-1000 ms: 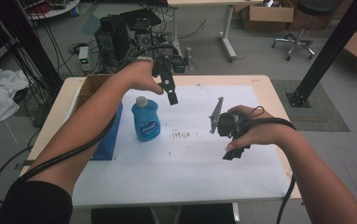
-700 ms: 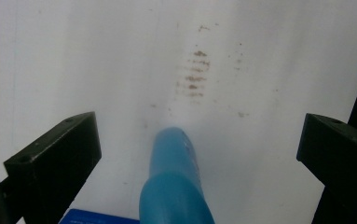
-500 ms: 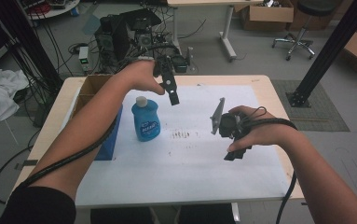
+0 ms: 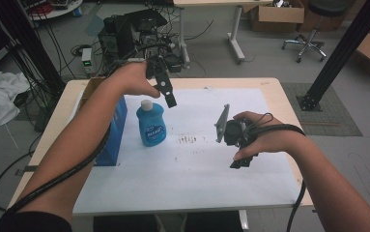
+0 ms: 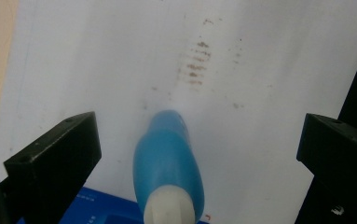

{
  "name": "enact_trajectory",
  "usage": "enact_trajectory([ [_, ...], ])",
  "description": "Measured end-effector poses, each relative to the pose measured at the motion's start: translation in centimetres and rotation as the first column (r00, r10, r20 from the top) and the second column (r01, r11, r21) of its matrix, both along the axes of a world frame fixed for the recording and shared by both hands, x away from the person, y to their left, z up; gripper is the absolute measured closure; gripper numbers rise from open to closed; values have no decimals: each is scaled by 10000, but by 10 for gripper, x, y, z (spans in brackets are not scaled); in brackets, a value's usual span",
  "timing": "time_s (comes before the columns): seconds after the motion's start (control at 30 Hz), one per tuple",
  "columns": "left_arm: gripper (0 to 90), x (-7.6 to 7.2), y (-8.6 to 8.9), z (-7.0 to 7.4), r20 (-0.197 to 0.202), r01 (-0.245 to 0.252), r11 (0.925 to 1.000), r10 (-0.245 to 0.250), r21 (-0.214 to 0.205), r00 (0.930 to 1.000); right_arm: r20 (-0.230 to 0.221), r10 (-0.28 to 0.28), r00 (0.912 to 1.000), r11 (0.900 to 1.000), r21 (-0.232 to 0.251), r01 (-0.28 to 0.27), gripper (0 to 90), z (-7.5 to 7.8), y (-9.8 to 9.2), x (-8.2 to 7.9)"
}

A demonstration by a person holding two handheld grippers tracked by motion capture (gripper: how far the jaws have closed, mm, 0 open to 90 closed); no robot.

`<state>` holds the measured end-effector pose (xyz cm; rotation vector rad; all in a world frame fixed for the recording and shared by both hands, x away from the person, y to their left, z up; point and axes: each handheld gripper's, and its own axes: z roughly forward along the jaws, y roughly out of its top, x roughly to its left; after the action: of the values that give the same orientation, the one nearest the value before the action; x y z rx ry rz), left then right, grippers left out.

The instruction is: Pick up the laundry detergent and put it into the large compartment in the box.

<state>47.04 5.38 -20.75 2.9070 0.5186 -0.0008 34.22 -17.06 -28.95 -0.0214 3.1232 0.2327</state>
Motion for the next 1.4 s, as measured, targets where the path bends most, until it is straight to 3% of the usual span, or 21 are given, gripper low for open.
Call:
enact_trajectory([
  [0.43,1,-6,28,-7,-239,-819,9966,820,39,9963,38,194,9998,9997,120,-194,161,-1,5,-2],
  [0.97,1,-3,39,-26,-684,-1021,9944,1038,288,9922,-37,184,9998,9998,86,-184,161,-5,5,-4],
  [1.4,1,-3,44,-53,-1038,-1137,9927,1172,396,9877,-14,236,9997,9997,12,-236,161,-8,9,-4],
])
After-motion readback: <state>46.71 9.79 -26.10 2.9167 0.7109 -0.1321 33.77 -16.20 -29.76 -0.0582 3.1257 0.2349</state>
